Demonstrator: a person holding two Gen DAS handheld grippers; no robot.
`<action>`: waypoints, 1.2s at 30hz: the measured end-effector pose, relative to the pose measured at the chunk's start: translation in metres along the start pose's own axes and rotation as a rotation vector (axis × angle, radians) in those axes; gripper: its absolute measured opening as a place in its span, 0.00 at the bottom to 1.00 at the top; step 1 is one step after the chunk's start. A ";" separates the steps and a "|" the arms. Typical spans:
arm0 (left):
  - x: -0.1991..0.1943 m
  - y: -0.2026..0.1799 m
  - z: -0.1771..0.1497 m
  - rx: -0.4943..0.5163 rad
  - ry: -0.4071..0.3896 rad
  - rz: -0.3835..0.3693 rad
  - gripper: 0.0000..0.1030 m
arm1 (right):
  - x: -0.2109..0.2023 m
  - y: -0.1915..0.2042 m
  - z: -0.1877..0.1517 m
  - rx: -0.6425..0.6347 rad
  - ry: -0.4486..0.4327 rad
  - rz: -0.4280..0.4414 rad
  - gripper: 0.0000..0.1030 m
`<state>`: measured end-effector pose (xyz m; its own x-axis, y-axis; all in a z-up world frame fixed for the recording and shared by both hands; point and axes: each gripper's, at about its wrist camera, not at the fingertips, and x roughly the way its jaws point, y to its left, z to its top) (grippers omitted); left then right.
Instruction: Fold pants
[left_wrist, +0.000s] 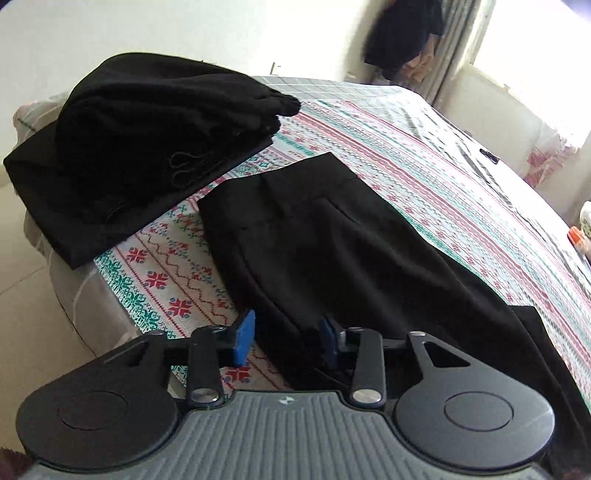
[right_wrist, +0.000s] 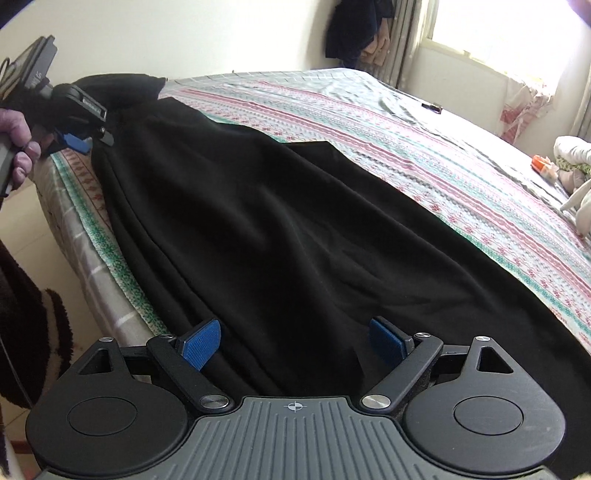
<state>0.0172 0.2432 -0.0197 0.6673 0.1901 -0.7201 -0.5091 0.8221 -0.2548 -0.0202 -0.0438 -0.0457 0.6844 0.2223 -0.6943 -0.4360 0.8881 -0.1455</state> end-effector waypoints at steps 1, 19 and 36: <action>0.001 0.002 0.000 -0.009 0.004 -0.004 0.43 | -0.001 0.000 0.001 0.004 -0.004 0.018 0.84; -0.003 0.005 0.006 0.016 -0.122 0.108 0.17 | 0.003 0.023 0.004 -0.085 0.011 0.187 0.24; -0.032 -0.036 0.024 0.176 -0.223 0.056 0.49 | 0.010 -0.054 0.074 0.242 -0.050 0.242 0.54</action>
<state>0.0271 0.2210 0.0282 0.7536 0.3353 -0.5654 -0.4596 0.8837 -0.0884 0.0535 -0.0595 0.0072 0.6080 0.4526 -0.6523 -0.4427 0.8753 0.1948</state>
